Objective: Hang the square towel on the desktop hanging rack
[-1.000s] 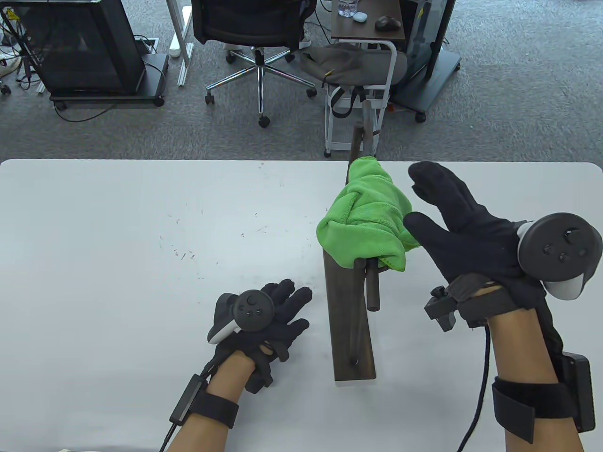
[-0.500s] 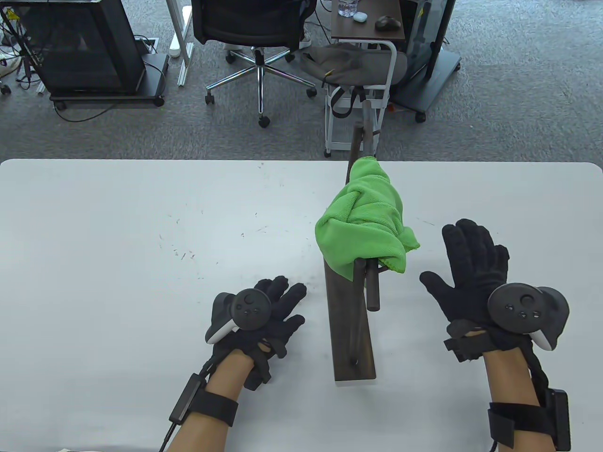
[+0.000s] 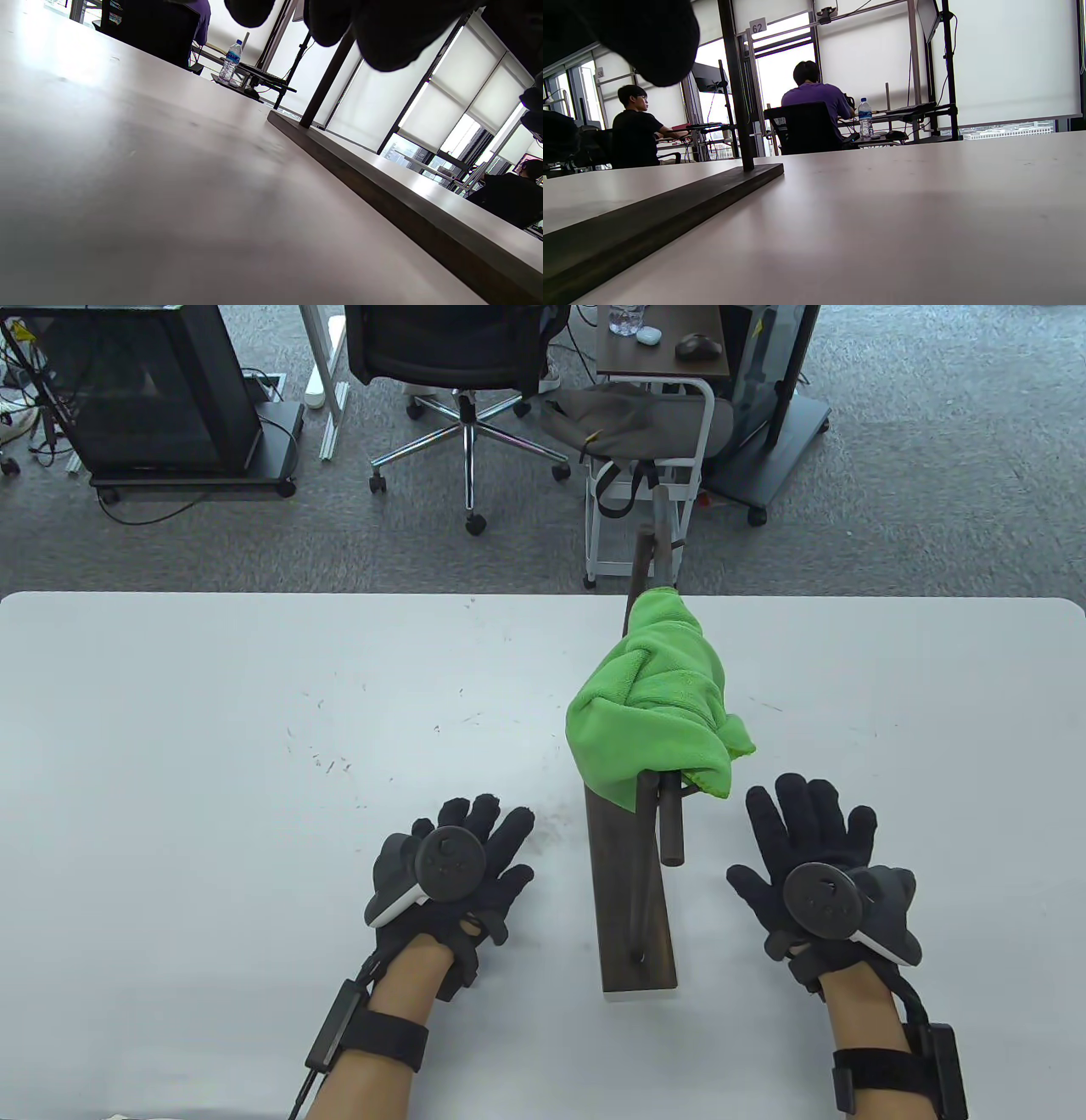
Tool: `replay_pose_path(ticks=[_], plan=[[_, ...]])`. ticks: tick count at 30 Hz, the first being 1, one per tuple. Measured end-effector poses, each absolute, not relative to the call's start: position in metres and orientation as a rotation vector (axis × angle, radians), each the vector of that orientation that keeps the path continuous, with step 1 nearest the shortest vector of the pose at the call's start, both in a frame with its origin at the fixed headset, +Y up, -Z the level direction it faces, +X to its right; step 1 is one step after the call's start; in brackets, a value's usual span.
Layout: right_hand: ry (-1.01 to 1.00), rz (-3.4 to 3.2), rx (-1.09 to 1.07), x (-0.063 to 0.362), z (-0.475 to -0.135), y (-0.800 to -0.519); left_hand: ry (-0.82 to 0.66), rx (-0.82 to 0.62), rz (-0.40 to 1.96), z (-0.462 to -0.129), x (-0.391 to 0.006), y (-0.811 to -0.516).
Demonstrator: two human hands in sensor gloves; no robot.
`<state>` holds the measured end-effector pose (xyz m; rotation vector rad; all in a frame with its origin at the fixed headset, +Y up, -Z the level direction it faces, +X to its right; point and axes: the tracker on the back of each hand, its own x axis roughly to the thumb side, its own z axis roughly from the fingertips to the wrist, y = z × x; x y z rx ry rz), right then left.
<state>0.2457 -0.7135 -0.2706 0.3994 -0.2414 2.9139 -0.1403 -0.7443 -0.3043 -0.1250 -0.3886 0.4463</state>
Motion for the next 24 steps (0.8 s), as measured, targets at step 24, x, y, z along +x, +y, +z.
replay_pose_path(ticks=[24], plan=[[-0.054, 2.845, 0.293, 0.255, -0.278, -0.735, -0.366, -0.145, 0.398, -0.304, -0.144, -0.746]])
